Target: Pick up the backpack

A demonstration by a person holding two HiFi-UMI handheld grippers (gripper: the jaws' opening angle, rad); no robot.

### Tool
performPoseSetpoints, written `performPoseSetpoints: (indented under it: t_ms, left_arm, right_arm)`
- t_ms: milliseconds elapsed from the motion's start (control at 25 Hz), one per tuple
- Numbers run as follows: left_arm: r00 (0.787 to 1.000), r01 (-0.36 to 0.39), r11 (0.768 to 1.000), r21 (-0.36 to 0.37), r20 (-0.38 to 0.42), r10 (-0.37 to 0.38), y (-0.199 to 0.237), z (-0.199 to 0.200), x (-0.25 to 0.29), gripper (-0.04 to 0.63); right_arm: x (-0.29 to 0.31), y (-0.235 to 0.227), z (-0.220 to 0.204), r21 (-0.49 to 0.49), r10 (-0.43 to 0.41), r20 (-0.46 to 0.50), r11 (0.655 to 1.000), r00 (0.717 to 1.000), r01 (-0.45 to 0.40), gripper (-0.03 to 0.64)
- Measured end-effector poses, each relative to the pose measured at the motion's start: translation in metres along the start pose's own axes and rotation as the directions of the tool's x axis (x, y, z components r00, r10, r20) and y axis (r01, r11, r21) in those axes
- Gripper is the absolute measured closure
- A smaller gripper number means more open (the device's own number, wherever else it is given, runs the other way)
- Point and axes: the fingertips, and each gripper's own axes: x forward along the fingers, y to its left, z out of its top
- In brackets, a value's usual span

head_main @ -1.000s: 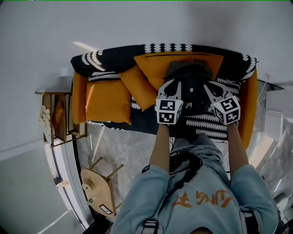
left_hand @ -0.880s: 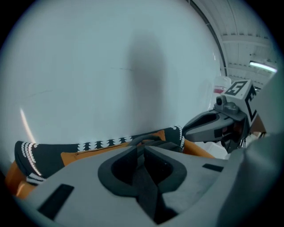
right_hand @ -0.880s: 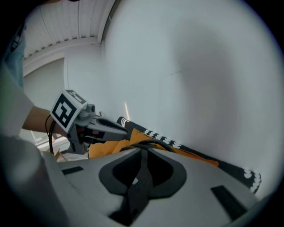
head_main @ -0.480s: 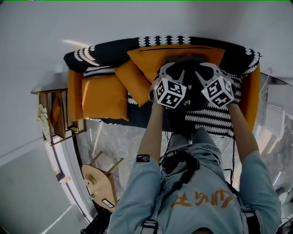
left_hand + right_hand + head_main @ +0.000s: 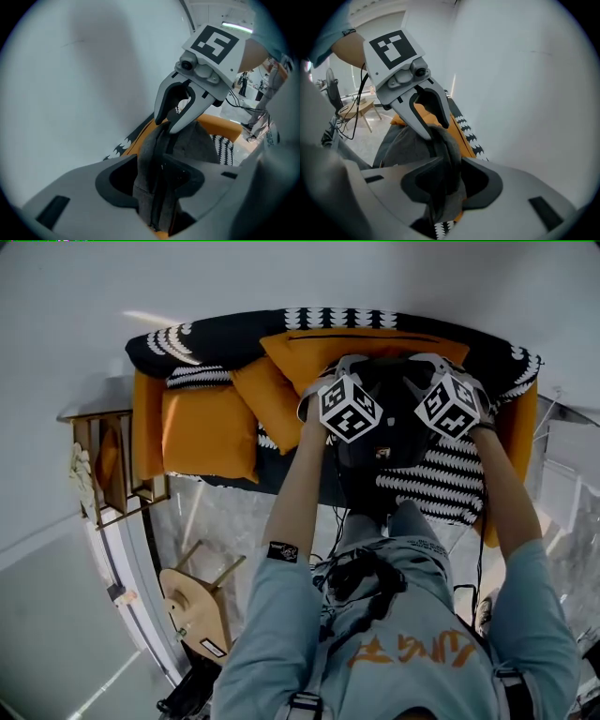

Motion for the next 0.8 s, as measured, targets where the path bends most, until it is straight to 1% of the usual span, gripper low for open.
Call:
performPoseSetpoints:
  t_ms: [80,160,280,440,520,600,720,800]
  left_arm:
    - [1.0,0.011,1.0,-0.006,0.001,-0.011,0.002,0.001,0.005,0.426]
    - [1.0,0.017,1.0,-0.002,-0.005,-0.017,0.004,0.0,0.009,0.426]
    - [0.999,0.048,0.999,0.008,-0.026,-0.048,0.006,-0.003,0.016,0.422]
    - [0.995,0.086,0.996,0.028,-0.056,-0.084,0.003,-0.005,0.022,0.422]
    - [0.994,0.09,0.995,0.035,-0.067,-0.087,0.001,-0.007,0.024,0.422]
    - [0.993,0.091,0.995,0.045,-0.077,-0.088,-0.001,-0.009,0.025,0.422]
    - [0.992,0.098,0.993,0.067,-0.086,-0.092,-0.005,-0.01,0.024,0.422]
    - [0.991,0.101,0.99,0.095,-0.093,-0.092,-0.009,-0.01,0.024,0.422]
  right_arm:
    - [0.007,-0.001,0.0,0.007,0.041,0.01,0.999,0.999,-0.041,0.488]
    - [0.012,-0.003,-0.003,0.028,0.075,0.016,0.997,0.997,-0.075,0.48]
    - [0.022,-0.008,-0.005,0.041,0.145,0.028,0.988,0.989,-0.146,0.457]
    - [0.033,-0.006,-0.015,0.1,0.265,-0.012,0.96,0.964,-0.263,0.433]
    - [0.037,-0.001,-0.017,0.112,0.305,-0.04,0.948,0.952,-0.299,0.434]
    - [0.038,0.006,-0.017,0.083,0.316,-0.064,0.947,0.947,-0.311,0.465]
    - [0.034,0.014,-0.016,0.012,0.295,-0.101,0.955,0.95,-0.296,0.499]
    - [0.031,0.017,-0.013,-0.042,0.277,-0.124,0.958,0.953,-0.284,0.514]
